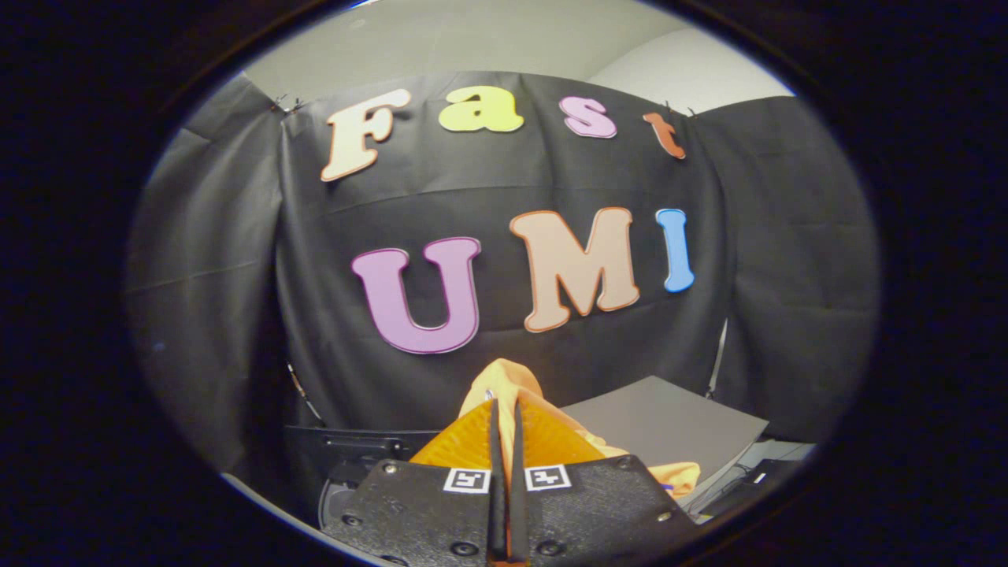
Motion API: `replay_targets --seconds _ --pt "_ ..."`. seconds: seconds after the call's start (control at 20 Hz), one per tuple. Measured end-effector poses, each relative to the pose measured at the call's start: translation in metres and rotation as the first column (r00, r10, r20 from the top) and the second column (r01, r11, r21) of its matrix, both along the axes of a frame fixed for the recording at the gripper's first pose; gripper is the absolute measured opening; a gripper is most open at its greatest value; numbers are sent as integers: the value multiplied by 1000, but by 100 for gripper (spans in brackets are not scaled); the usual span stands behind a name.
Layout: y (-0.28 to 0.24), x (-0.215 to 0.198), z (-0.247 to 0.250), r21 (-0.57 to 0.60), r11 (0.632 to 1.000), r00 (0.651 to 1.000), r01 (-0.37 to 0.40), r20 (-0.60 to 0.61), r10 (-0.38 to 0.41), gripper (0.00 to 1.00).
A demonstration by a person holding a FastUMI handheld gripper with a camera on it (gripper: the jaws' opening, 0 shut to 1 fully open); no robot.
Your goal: Put the clothes into the washing machine and then close the washing machine lid.
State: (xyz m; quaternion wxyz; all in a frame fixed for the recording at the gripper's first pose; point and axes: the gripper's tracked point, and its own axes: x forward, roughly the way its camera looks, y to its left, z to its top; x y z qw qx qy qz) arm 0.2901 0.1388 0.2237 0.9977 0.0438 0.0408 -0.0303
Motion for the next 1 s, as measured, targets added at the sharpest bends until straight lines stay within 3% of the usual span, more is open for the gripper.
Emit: replay_targets --seconds 0.35,1.0 --pt "87 4 -21 53 992 993 -114 -21 116 2" --pt "137 33 -114 90 985 986 -147 -68 154 3"
